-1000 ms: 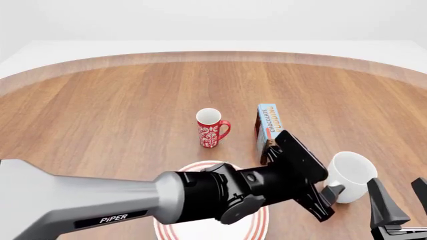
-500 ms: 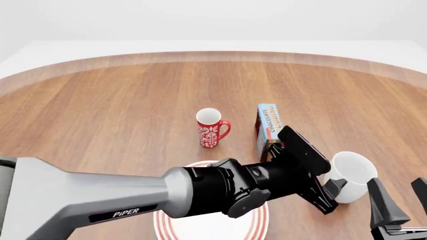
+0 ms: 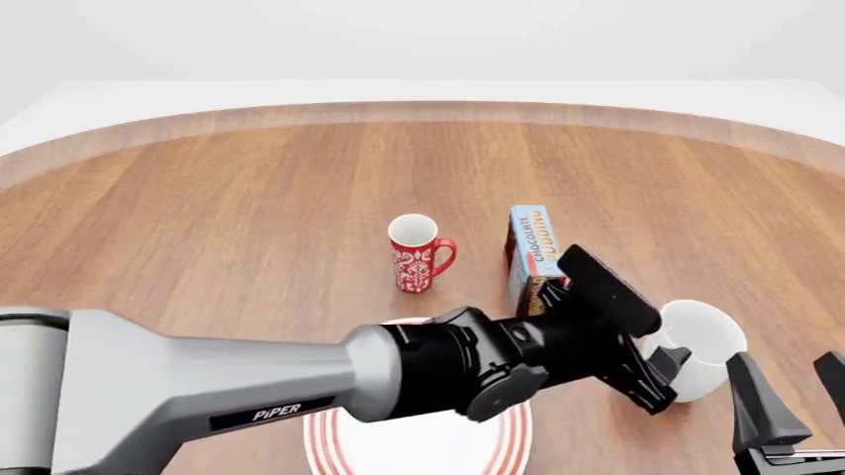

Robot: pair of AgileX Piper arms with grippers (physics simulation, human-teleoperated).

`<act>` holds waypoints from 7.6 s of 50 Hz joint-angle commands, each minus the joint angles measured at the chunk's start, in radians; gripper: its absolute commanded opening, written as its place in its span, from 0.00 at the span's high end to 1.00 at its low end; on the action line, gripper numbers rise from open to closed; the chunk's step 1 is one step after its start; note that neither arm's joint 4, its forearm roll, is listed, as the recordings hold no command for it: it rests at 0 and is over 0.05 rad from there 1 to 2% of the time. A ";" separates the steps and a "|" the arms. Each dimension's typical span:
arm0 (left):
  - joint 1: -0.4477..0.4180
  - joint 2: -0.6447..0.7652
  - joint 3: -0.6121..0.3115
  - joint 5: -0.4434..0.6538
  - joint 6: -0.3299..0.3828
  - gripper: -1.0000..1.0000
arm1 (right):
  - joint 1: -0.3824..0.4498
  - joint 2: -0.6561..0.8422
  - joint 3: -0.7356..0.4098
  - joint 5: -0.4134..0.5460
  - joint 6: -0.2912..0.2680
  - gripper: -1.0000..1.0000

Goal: Pick up the white mug and put it on the plate, and put the chocolate pudding to the right of the plate.

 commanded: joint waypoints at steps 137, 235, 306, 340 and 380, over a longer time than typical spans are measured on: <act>-0.029 0.358 -0.409 0.361 -0.004 0.00 | -0.002 -0.001 -0.006 0.006 0.026 0.00; 0.026 0.198 -0.287 0.292 0.024 1.00 | -0.002 -0.001 -0.006 0.005 0.027 0.00; 0.035 -0.287 0.283 0.035 0.036 1.00 | -0.003 0.000 -0.002 0.000 0.024 0.00; 0.065 -0.469 0.519 -0.079 -0.005 1.00 | -0.001 -0.001 -0.003 -0.001 0.023 0.00; 0.158 -0.678 0.749 -0.143 -0.052 1.00 | -0.002 0.000 -0.004 0.002 0.024 0.00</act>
